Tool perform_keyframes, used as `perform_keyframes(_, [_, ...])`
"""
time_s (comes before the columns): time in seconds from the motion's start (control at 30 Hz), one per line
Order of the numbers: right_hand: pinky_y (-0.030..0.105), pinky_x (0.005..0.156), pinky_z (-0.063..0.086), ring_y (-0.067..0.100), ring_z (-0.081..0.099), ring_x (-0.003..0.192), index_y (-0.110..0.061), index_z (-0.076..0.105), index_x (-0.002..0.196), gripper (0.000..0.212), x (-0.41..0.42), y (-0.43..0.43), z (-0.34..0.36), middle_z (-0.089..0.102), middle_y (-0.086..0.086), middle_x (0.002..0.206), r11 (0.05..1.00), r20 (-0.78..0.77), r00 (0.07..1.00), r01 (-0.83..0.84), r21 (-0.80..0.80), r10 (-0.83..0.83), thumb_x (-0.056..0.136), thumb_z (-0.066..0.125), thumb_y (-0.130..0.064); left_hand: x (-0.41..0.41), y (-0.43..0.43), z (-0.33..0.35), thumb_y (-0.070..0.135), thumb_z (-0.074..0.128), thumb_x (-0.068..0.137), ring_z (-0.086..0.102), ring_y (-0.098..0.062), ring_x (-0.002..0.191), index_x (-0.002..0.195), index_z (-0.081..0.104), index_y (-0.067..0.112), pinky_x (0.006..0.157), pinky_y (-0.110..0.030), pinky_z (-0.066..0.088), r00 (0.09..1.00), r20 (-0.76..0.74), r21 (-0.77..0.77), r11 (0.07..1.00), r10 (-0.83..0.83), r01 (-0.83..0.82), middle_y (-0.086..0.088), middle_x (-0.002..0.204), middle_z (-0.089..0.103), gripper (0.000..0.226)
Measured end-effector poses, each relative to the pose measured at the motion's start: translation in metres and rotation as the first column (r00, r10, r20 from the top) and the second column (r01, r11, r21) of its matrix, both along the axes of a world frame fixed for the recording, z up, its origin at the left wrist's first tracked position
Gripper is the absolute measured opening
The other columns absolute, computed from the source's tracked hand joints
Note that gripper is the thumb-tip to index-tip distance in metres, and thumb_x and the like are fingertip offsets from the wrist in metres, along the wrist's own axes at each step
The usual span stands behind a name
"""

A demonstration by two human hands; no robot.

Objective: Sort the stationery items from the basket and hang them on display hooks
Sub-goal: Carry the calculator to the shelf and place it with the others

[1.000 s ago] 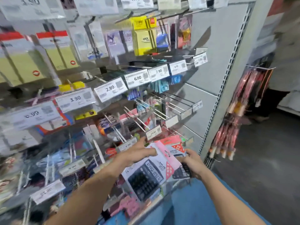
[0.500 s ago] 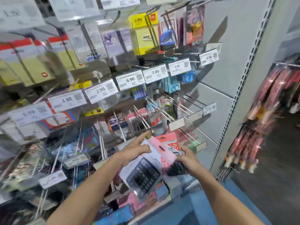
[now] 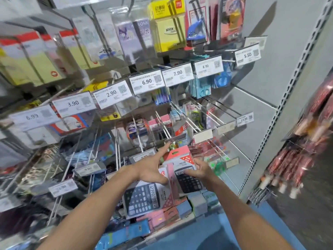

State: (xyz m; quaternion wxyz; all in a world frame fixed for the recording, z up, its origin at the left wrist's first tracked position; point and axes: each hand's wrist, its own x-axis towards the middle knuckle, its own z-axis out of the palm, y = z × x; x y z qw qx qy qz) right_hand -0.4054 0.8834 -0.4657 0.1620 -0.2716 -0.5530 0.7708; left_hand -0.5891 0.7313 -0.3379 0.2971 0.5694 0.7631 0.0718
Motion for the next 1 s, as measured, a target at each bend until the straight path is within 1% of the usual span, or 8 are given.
perform_keyframes(0.17, [0.066, 0.085, 0.057, 0.049, 0.069, 0.103, -0.004, 0.062, 0.119, 0.049, -0.003, -0.001, -0.006, 0.07, 0.028, 0.113, 1.0, -0.01, 1.0, -0.007, 0.016, 0.007, 0.078, 0.085, -0.02, -0.002, -0.003, -0.009, 0.044, 0.079, 0.065, 0.061, -0.016, 0.055, 0.144, -0.023, 0.07, 0.054, -0.028, 0.046, 0.999, -0.009, 0.072, 0.997, 0.04, -0.039, 0.0, 0.061, 0.058, 0.132])
perform_keyframes(0.43, [0.058, 0.086, 0.058, 0.047, 0.068, 0.108, -0.002, 0.06, 0.126, 0.056, 0.005, 0.009, -0.009, 0.069, 0.027, 0.119, 0.992, -0.063, 0.991, -0.121, -0.026, 0.119, 0.079, 0.086, -0.015, -0.003, -0.004, -0.018, 0.05, 0.082, 0.059, 0.056, -0.016, 0.047, 0.144, -0.024, 0.07, 0.042, -0.029, 0.036, 0.995, -0.074, 0.081, 0.995, 0.062, -0.056, 0.0, 0.053, 0.051, 0.137])
perform_keyframes(0.57, [0.061, 0.087, 0.058, 0.046, 0.07, 0.106, -0.001, 0.06, 0.124, 0.062, 0.002, 0.011, -0.004, 0.071, 0.025, 0.116, 0.996, -0.015, 0.996, -0.089, -0.013, 0.089, 0.073, 0.091, -0.022, -0.001, -0.002, -0.016, 0.052, 0.08, 0.06, 0.057, -0.025, 0.054, 0.142, -0.025, 0.072, 0.046, -0.039, 0.04, 0.993, -0.104, 0.058, 0.997, 0.059, -0.053, -0.007, 0.058, 0.051, 0.134])
perform_keyframes(0.63, [0.065, 0.09, 0.056, 0.044, 0.07, 0.107, -0.004, 0.061, 0.124, 0.065, -0.003, 0.011, -0.003, 0.072, 0.023, 0.116, 0.998, -0.002, 0.999, -0.053, -0.018, 0.053, 0.072, 0.092, -0.027, 0.001, -0.002, -0.015, 0.051, 0.079, 0.062, 0.057, -0.02, 0.052, 0.142, -0.025, 0.072, 0.045, -0.034, 0.038, 0.992, -0.114, 0.063, 0.997, 0.05, -0.043, -0.011, 0.063, 0.058, 0.133])
perform_keyframes(0.77, [0.067, 0.092, 0.054, 0.042, 0.069, 0.11, -0.008, 0.062, 0.124, 0.064, -0.013, 0.014, -0.002, 0.072, 0.02, 0.118, 0.999, 0.006, 0.999, -0.035, -0.014, 0.035, 0.072, 0.092, -0.031, 0.001, -0.002, -0.013, 0.047, 0.078, 0.061, 0.053, 0.0, 0.042, 0.145, -0.023, 0.07, 0.037, -0.017, 0.031, 0.994, -0.102, 0.087, 0.996, 0.028, -0.019, -0.028, 0.12, 0.058, 0.133])
perform_keyframes(0.83, [0.068, 0.093, 0.053, 0.042, 0.069, 0.109, -0.009, 0.062, 0.123, 0.062, -0.018, 0.015, -0.002, 0.072, 0.021, 0.117, 0.999, 0.008, 0.999, -0.034, -0.031, 0.034, 0.073, 0.091, -0.03, 0.0, -0.002, -0.015, 0.047, 0.079, 0.06, 0.048, -0.005, 0.039, 0.144, -0.022, 0.07, 0.036, -0.019, 0.028, 0.993, -0.109, 0.098, 0.995, 0.034, -0.023, -0.027, 0.103, 0.062, 0.134])
perform_keyframes(0.9, [0.068, 0.094, 0.053, 0.043, 0.069, 0.109, -0.009, 0.062, 0.122, 0.056, -0.025, 0.018, -0.002, 0.072, 0.022, 0.116, 0.998, 0.01, 0.999, -0.046, -0.035, 0.046, 0.077, 0.088, -0.028, -0.001, 0.0, -0.02, 0.045, 0.082, 0.061, 0.048, -0.013, 0.043, 0.143, -0.021, 0.073, 0.039, -0.03, 0.032, 0.994, -0.087, 0.098, 0.994, 0.061, -0.053, -0.016, 0.064, 0.054, 0.134])
perform_keyframes(1.0, [0.065, 0.093, 0.055, 0.041, 0.07, 0.108, -0.013, 0.064, 0.119, 0.036, -0.036, 0.021, 0.002, 0.072, 0.019, 0.115, 0.995, 0.058, 0.995, -0.087, 0.054, 0.084, 0.087, 0.077, -0.024, -0.003, 0.0, -0.024, 0.047, 0.082, 0.062, 0.05, -0.02, 0.046, 0.143, -0.017, 0.075, 0.042, -0.035, 0.034, 0.993, -0.061, 0.098, 0.991, 0.098, -0.092, 0.0, 0.054, 0.046, 0.131])
